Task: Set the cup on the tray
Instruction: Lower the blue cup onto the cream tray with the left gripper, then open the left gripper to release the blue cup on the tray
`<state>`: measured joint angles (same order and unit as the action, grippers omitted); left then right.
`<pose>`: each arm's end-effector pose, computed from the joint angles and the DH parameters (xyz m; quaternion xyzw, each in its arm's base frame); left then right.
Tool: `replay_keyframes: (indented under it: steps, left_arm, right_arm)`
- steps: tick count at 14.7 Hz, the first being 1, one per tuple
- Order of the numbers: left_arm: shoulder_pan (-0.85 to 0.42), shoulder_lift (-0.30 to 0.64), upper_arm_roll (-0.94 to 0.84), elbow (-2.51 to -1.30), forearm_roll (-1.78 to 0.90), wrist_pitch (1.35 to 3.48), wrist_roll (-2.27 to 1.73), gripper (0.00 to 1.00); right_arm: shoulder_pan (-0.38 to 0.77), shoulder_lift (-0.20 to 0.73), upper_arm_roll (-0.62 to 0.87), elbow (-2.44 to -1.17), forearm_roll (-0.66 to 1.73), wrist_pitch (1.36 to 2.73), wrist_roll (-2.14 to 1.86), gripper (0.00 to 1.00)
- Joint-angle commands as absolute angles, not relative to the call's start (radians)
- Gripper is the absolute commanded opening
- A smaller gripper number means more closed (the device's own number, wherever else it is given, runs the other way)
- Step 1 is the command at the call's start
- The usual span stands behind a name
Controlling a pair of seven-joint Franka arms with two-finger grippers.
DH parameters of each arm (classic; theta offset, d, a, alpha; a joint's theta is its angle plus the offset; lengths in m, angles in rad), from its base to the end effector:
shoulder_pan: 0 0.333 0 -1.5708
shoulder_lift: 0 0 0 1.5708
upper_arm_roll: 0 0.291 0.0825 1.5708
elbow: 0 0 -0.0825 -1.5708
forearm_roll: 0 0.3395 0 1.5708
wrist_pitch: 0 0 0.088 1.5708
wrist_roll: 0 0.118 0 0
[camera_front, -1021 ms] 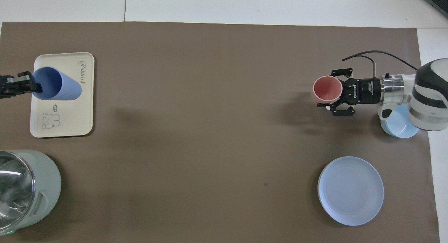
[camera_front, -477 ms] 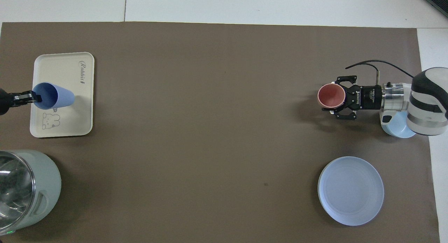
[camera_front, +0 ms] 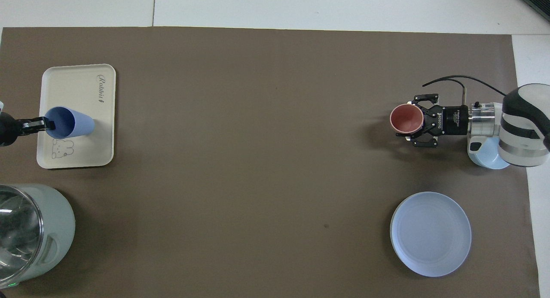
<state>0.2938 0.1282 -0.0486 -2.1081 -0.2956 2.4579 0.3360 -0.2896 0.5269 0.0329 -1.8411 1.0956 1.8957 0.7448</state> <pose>0.5329 0.1319 0.3709 0.9864 0.0590 0.1355 0.0723 0.5713 -0.0741 0.2458 -0.5912 0.6396 0.3033 0.3865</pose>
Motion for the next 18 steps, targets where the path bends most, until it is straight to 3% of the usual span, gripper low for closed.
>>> replay_keyframes:
  steps: [1,8,12,18]
  left_arm:
    - [0.296,0.118,-0.052,-2.108,-0.319,2.464,0.362,1.00]
    - [0.243,0.068,-0.063,-1.824,-0.094,2.024,0.364,1.00]
    - [0.155,-0.041,-0.064,-1.822,-0.057,1.892,0.304,1.00]
    - [-0.064,-0.080,-0.071,-1.830,-0.015,1.778,0.072,1.00]
  right_arm:
    - [-0.295,0.512,0.038,-1.861,1.078,1.919,0.721,0.00]
    - [-0.299,0.511,0.035,-1.864,1.054,1.940,0.692,0.00]
    - [-0.302,0.514,0.035,-1.861,1.017,1.986,0.693,0.00]
    - [-0.302,0.511,0.035,-1.856,0.974,2.022,0.704,0.00]
